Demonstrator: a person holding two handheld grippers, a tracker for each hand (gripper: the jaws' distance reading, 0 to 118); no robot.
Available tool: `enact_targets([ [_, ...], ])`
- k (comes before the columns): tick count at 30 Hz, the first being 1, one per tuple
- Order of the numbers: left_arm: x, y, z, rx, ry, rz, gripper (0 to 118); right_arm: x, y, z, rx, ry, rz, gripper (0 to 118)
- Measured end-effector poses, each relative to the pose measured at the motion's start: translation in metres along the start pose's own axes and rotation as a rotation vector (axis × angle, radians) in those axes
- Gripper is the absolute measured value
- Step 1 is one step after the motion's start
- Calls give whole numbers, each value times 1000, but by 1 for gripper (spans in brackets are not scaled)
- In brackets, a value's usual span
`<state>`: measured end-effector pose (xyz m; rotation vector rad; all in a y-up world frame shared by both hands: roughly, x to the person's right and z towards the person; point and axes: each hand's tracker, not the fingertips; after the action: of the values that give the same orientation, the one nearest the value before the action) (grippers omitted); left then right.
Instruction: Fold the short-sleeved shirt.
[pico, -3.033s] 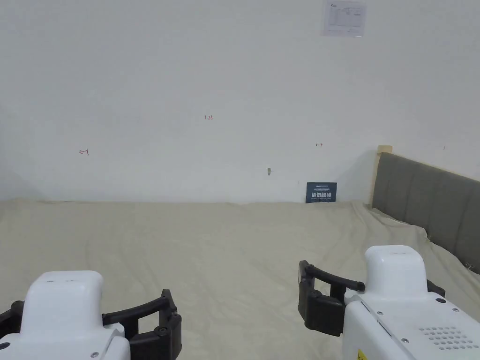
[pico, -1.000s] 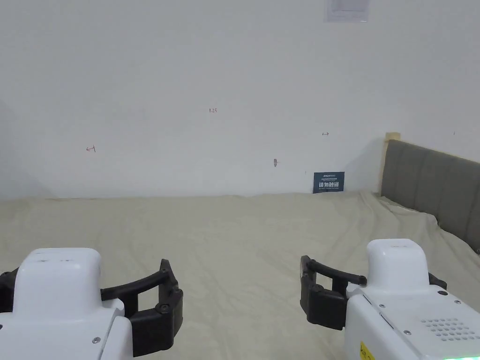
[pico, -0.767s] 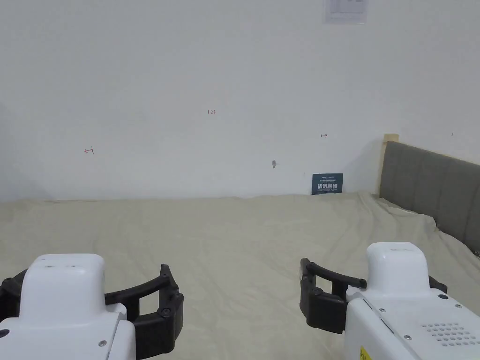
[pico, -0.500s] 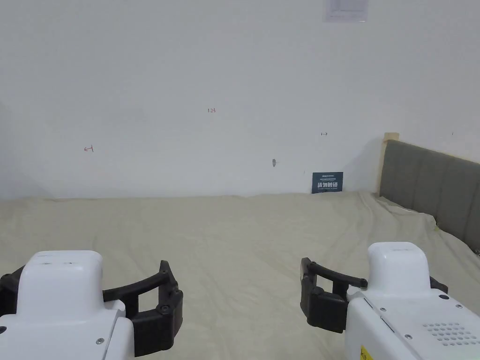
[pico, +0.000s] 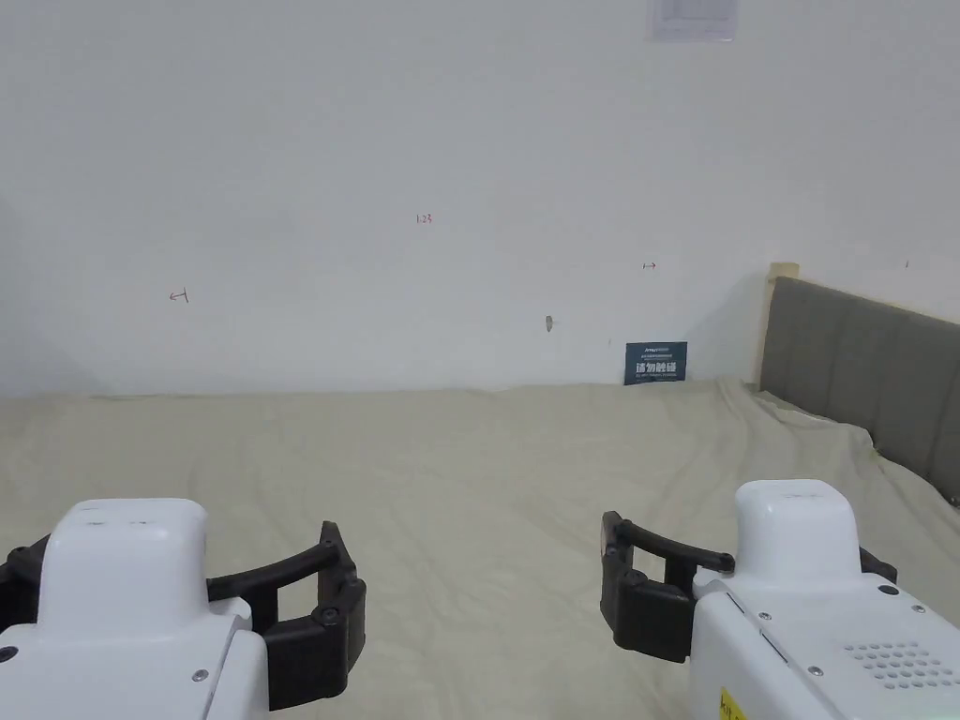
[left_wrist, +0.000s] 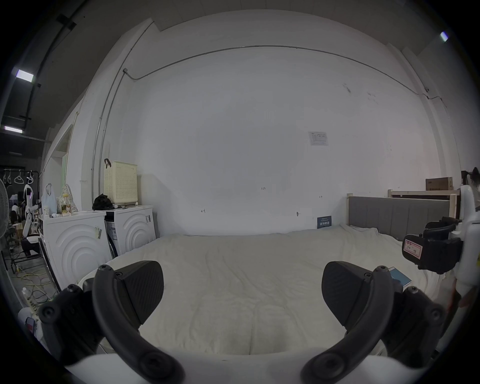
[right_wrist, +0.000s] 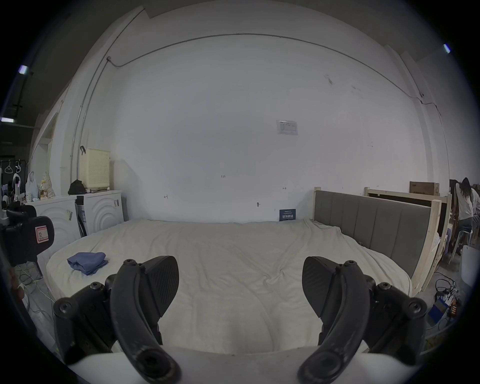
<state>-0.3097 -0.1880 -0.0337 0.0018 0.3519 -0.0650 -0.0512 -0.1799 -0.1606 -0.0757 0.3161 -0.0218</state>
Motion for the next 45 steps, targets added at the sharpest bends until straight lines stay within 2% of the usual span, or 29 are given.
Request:
enact_targets([
  [28, 1, -1, -4, -9, -23, -1, 118, 3, 1, 1, -2, 5, -6, 100],
  [30, 1, -1, -4, -13, -25, -2, 118, 3, 2, 1, -15, 22, -11, 100],
  [33, 1, -2, -6, -18, -18, -5, 118, 2, 5, 2, -67, 69, -78, 100],
  [36, 1, -2, -7, -21, -18, 2, 118, 3, 8, 1, -126, 177, -135, 100],
  [38, 0, -1, -7, -20, -18, 2, 118, 2, 9, 0, -111, 164, -114, 100],
  [41, 0, -1, -8, -19, -13, -2, 118, -3, 5, 1, -63, 103, -26, 100],
  [42, -1, -1, -8, -19, -12, -3, 118, -3, 4, 1, -75, 112, -28, 100],
  [43, -1, -1, -9, -19, -10, -4, 118, -1, 4, 0, -78, 120, -46, 100],
  [45, -2, -1, -10, -23, -8, -4, 118, 6, 3, -2, -64, 150, -130, 100],
])
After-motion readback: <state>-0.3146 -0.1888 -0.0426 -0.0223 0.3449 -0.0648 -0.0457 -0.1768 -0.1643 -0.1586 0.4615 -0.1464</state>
